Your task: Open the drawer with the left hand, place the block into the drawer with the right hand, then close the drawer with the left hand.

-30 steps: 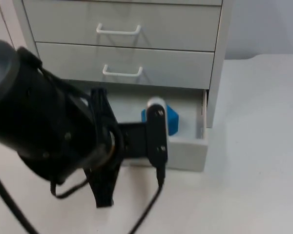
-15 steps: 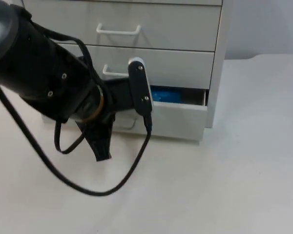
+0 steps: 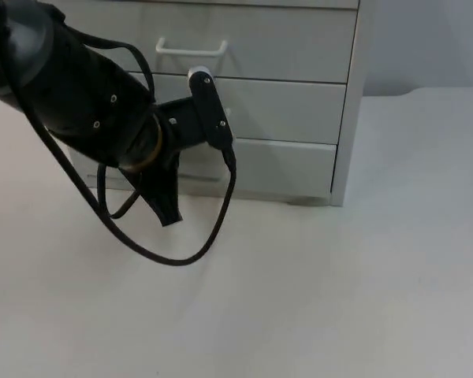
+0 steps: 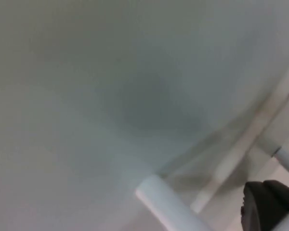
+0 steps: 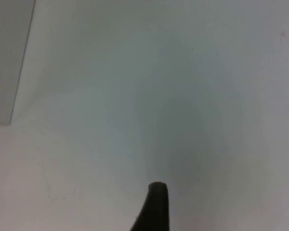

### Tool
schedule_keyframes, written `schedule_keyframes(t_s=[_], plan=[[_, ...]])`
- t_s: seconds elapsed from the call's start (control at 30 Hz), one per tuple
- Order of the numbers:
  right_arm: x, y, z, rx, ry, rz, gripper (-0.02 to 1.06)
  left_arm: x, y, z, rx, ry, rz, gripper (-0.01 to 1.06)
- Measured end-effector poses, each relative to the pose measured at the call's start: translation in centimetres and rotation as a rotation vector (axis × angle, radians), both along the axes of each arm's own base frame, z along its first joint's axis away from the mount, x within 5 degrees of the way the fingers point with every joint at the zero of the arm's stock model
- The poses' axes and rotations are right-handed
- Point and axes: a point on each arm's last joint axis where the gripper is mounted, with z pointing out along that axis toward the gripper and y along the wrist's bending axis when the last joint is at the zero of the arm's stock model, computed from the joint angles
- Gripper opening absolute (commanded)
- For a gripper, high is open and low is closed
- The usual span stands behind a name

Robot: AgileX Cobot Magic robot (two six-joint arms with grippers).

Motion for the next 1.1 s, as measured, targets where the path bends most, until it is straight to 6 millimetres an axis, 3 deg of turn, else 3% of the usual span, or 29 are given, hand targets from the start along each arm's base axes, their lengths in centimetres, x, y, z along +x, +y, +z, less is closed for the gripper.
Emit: schedule_keyframes(t_s=[0.23, 0.47, 0.57, 0.6, 0.7, 0.93, 1.1], plan=[[0.0, 0.0, 0.0, 0.001, 0.0, -0.002, 0.72, -1.3, 0.0, 0.0, 0.012, 0.005, 0.018, 0.0], [0.1, 0.0, 0.1, 0.0, -0.011, -0.003, 0.72, -7.1, -0.4, 0.9, -0.022, 0.086, -0.003, 0.0], [0.1, 0.0, 0.1, -0.001, -0.015, -0.003, 0.72, -9.9, -0.7, 2.6, -0.084, 0.096, 0.011, 0.0], [0.1, 0.0, 0.1, -0.001, -0.015, -0.003, 0.72, -9.9, -0.7, 2.6, -0.084, 0.096, 0.011, 0.0], [0.1, 0.0, 0.1, -0.001, -0.015, -0.003, 0.72, -11.9, -1.0, 5.0, -0.209, 0.096, 0.06, 0.0], [0.1, 0.0, 0.1, -0.001, -0.015, -0.003, 0.72, -13.8, -0.5, 9.7, -0.409, 0.079, 0.094, 0.0], [0.1, 0.0, 0.1, -0.001, -0.015, -0.003, 0.72, -14.3, 0.4, 11.4, -0.453, 0.065, 0.13, 0.0]])
